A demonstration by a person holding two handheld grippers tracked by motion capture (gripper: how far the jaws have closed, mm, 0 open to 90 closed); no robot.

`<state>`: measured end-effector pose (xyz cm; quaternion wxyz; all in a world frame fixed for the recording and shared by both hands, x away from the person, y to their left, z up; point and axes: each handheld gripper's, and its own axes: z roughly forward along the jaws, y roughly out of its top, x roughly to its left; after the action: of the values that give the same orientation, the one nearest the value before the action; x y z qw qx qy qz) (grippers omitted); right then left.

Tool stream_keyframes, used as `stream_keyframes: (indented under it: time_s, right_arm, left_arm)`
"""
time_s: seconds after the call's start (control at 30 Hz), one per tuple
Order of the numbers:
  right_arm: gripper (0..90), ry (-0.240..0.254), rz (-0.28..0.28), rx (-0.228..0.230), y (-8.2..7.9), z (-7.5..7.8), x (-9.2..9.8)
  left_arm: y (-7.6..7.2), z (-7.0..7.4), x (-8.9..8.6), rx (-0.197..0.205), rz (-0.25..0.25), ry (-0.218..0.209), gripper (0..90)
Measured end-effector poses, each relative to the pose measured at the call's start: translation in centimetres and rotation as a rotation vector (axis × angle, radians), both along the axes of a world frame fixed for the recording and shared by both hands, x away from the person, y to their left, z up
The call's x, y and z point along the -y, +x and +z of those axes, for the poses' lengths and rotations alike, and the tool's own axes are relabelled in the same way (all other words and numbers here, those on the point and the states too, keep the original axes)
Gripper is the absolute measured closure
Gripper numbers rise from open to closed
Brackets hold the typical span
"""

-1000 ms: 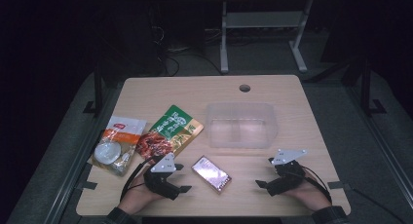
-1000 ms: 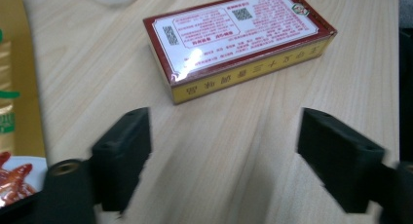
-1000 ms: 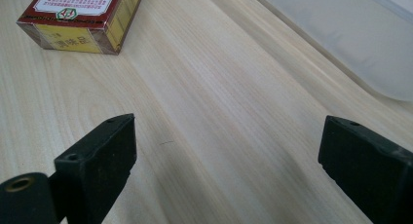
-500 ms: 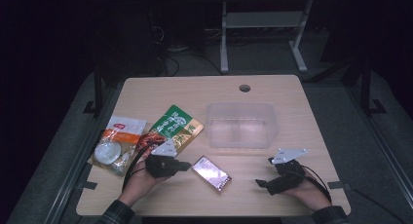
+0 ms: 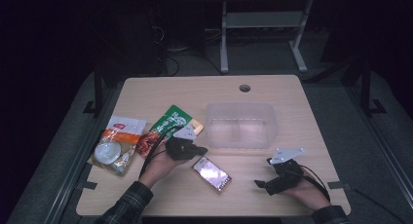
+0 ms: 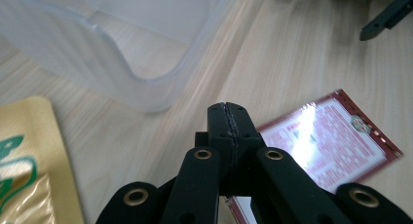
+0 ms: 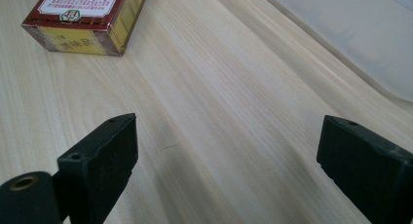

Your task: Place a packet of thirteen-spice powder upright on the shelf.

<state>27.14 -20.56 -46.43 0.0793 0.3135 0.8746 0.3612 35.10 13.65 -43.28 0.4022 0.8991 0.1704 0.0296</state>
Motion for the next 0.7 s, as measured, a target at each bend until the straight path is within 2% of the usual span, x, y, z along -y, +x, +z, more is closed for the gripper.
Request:
stream_keyframes:
  time_s: [0.17, 0.2, 0.23, 0.27, 0.33, 0.5, 0.53, 0.63, 0.7]
  right_arm:
    - [7.6, 0.003, -0.002, -0.001, 0.0, 0.0, 0.0]
    - [7.6, 0.003, -0.002, 0.0, 0.0, 0.0, 0.0]
    - [7.6, 0.003, -0.001, 0.0, 0.0, 0.0, 0.0]
    - [7.6, 0.002, -0.002, 0.0, 0.0, 0.0, 0.0]
    - [7.6, 0.003, -0.002, 0.001, 0.0, 0.1, 0.0]
    - [7.6, 0.007, -0.007, -0.001, 0.0, 0.1, 0.1]
    - [7.6, 0.009, -0.007, 0.003, 0.0, 0.1, 0.1]
    - [7.6, 0.008, -0.007, 0.002, 0.0, 0.1, 0.1]
    - [7.6, 0.009, -0.008, 0.002, -0.1, 0.1, 0.1]
  left_arm:
    - [0.7, -0.9, 1.0, 0.0, 0.002, 0.024, 89.7]
    - [0.9, -1.4, 1.3, -0.003, 0.0, 0.043, 89.6]
    - [0.9, -1.4, 1.3, -0.003, 0.0, 0.043, 89.6]
    - [0.9, -1.6, 1.3, -0.005, -0.006, 0.072, 89.7]
    - [0.9, -1.7, 1.2, -0.01, -0.001, 0.076, 89.7]
    - [0.8, -1.7, 0.7, -0.019, 0.005, 0.089, 89.7]
    - [0.6, -1.7, 0.3, -0.021, 0.0, 0.11, 89.7]
    - [0.3, -1.7, -0.2, -0.033, 0.005, 0.104, 89.7]
    - [-0.1, -1.6, -0.8, -0.032, 0.0, 0.117, 89.7]
